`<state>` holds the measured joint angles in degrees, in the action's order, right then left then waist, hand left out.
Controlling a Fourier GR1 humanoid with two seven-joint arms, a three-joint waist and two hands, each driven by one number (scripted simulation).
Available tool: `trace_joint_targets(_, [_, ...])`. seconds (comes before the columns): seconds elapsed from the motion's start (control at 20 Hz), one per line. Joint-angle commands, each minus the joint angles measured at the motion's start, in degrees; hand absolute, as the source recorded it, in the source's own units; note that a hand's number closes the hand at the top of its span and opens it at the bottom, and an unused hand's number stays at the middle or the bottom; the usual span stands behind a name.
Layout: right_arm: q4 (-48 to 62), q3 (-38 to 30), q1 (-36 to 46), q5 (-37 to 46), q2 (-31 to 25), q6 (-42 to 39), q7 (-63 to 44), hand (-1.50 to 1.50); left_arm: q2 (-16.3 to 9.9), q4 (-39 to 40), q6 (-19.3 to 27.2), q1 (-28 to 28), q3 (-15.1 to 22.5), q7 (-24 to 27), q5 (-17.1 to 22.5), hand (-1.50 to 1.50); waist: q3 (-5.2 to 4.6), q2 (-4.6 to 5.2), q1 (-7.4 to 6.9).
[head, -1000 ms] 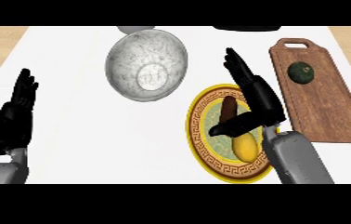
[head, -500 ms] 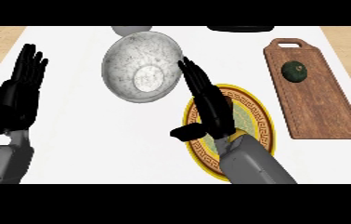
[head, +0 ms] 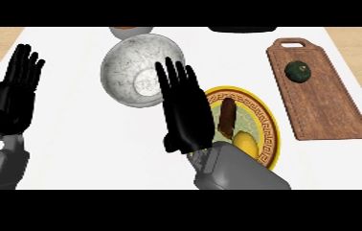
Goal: Pick the sweet potato from the plate and place it in the bowl
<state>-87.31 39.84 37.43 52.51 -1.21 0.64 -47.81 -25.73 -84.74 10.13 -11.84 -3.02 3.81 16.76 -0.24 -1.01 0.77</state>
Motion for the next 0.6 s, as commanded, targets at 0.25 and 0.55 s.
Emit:
trace_joint_targets(0.25, [-1.9,-1.5,7.5,-13.2,1.2,-30.8,-23.2,-1.5,0.7,1.3,-0.3,-0.4,0.0,1.1,-0.6,0.0,-0.01,0.46,-0.75])
trace_joint_targets(0.55, [-0.8,-4.5,7.8,-19.6,1.2,-40.4,-26.1,-1.5,-1.3,1.0,-2.0,-1.5,-1.8,-1.2,1.3,0.0,0.07,0.25,0.23])
